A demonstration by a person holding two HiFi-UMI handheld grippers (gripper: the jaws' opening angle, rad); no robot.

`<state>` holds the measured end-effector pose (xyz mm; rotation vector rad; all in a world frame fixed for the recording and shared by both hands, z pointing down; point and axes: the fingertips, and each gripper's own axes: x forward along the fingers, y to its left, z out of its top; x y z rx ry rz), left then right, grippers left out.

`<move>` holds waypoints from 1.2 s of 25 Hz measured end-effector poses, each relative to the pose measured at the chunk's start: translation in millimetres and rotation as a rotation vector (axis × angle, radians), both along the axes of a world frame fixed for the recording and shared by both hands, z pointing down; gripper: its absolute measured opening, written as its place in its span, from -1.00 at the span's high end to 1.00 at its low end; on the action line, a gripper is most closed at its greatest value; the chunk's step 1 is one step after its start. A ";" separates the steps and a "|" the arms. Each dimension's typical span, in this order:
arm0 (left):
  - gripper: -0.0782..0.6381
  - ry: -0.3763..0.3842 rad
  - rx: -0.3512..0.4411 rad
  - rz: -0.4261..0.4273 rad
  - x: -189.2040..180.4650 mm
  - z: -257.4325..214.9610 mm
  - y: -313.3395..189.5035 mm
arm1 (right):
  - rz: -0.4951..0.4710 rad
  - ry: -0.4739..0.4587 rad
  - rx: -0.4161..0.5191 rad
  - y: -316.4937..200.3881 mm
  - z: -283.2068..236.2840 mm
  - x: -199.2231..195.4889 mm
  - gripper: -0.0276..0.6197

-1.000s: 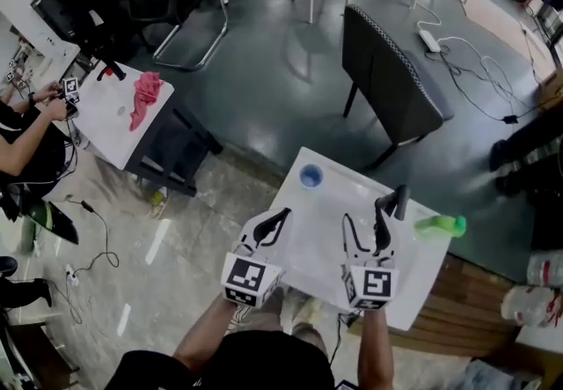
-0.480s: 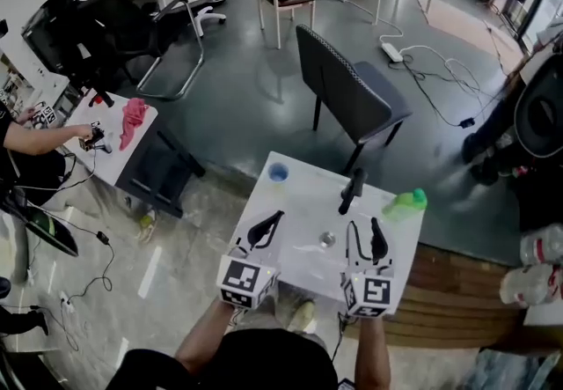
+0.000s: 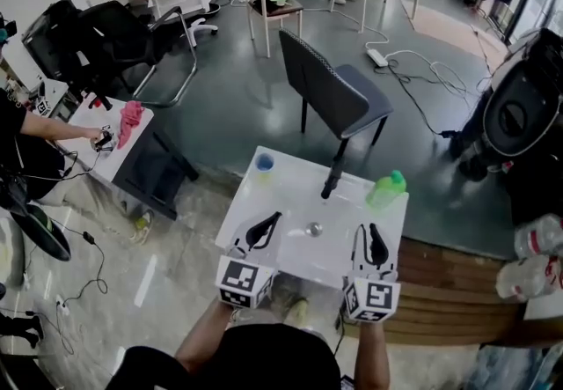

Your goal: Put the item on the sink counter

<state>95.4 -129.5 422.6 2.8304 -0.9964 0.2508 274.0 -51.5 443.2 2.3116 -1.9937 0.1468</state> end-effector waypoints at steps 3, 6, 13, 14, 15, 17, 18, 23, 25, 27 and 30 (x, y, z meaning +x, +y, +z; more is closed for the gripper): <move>0.78 -0.002 0.005 -0.004 -2.9 -2.3 18.5 | -0.004 0.005 0.006 17.9 -1.2 -1.7 0.73; 0.78 -0.003 0.010 -0.010 -7.1 -4.4 36.2 | -0.016 0.011 0.019 33.7 -4.6 -6.4 0.79; 0.78 -0.010 0.006 -0.022 -12.7 2.7 70.8 | -0.033 0.012 0.021 66.3 1.4 -14.8 0.90; 0.78 -0.012 0.007 -0.022 -14.3 7.3 74.1 | -0.034 0.008 0.023 69.5 5.8 -16.6 0.90; 0.78 -0.013 0.007 -0.022 -15.6 11.3 77.1 | -0.033 0.004 0.025 72.6 9.3 -17.9 0.91; 0.78 -0.013 0.006 -0.026 -15.4 11.3 82.5 | -0.038 0.005 0.023 78.2 9.0 -17.3 0.91; 0.78 -0.012 0.005 -0.028 -13.8 7.6 84.8 | -0.042 0.010 0.019 80.6 5.0 -15.5 0.91; 0.78 -0.010 0.005 -0.033 -9.2 -1.4 90.6 | -0.051 0.008 0.012 86.4 -1.2 -10.9 0.91; 0.78 -0.012 0.006 -0.034 -9.9 -0.7 92.4 | -0.053 0.005 0.020 87.7 -0.6 -11.5 0.91; 0.78 -0.014 0.009 -0.035 -10.6 -0.8 93.2 | -0.053 0.005 0.019 88.7 -0.2 -11.9 0.91; 0.78 -0.015 0.010 -0.037 -10.6 -2.0 90.4 | -0.056 0.010 0.016 86.0 -1.2 -12.1 0.91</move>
